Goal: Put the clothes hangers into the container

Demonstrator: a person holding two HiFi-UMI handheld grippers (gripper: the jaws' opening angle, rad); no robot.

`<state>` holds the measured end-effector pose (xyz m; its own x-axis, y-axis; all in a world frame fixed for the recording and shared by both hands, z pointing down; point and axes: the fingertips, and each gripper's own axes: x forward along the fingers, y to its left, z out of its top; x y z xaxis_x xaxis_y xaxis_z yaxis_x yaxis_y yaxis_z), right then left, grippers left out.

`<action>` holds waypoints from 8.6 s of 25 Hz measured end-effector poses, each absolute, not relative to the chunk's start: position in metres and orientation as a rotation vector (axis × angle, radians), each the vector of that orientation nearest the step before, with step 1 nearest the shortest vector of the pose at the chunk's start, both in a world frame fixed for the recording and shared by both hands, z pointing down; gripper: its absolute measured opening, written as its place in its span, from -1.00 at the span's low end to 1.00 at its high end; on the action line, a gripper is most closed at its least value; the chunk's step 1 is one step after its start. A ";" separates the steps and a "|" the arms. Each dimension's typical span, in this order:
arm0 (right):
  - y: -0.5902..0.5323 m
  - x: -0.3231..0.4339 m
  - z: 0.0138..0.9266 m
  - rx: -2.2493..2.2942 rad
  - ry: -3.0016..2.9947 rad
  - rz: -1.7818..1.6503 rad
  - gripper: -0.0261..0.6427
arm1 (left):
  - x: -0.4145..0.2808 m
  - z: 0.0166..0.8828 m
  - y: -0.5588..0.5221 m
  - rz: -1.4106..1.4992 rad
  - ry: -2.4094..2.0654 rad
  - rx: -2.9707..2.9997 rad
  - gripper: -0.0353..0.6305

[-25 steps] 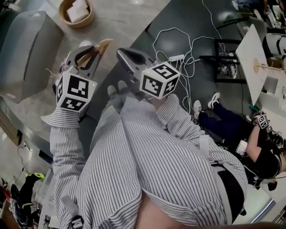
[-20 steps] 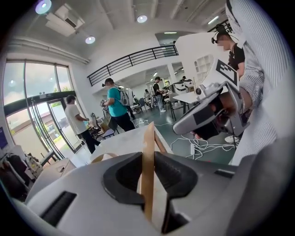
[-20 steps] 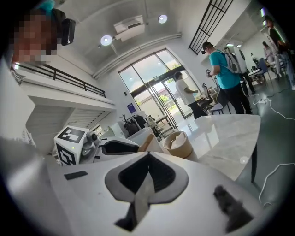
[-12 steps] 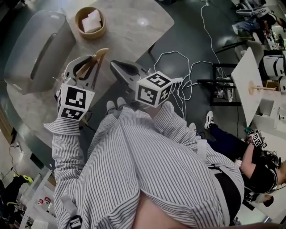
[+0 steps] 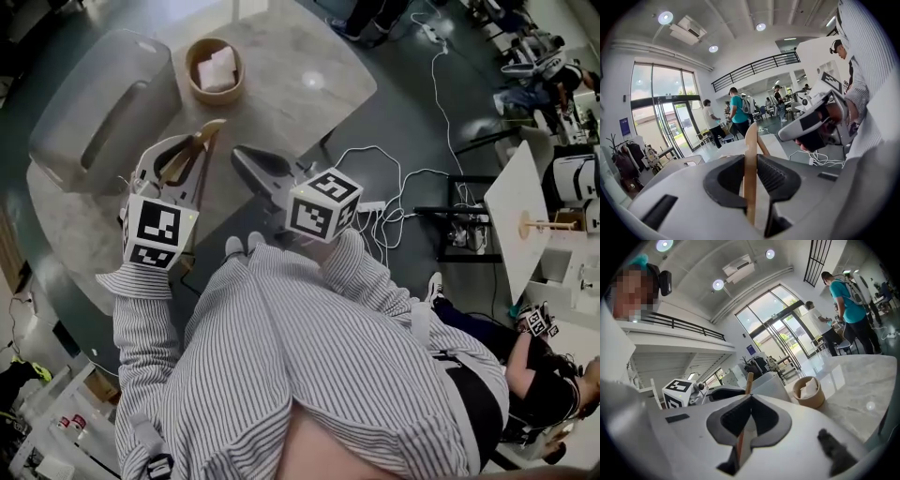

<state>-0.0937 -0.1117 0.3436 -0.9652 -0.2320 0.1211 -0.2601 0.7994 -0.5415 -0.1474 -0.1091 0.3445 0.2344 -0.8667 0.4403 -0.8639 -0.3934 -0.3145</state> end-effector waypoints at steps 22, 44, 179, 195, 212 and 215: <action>-0.101 -0.155 0.293 0.102 -3.036 0.792 -0.88 | -0.196 0.268 -0.083 -0.646 1.942 -2.273 -0.62; -0.095 -0.172 0.290 0.035 -3.046 0.767 -0.88 | -0.183 0.248 -0.068 -0.681 1.759 -2.409 -0.62; -0.144 -0.299 0.212 -0.260 -3.157 0.350 -0.88 | -0.393 0.117 -0.102 -0.256 2.190 -1.823 -0.64; -0.131 -0.301 0.236 -0.312 -3.090 0.381 -0.88 | -0.392 0.172 -0.086 -0.199 2.375 -1.770 -0.64; -0.091 -0.294 0.263 -0.355 -3.041 0.419 -0.88 | -0.368 0.242 -0.061 -0.197 2.467 -1.916 -0.87; -0.085 -0.289 0.264 -0.348 -3.042 0.417 -0.88 | -0.362 0.249 -0.055 -0.167 2.480 -1.936 -0.86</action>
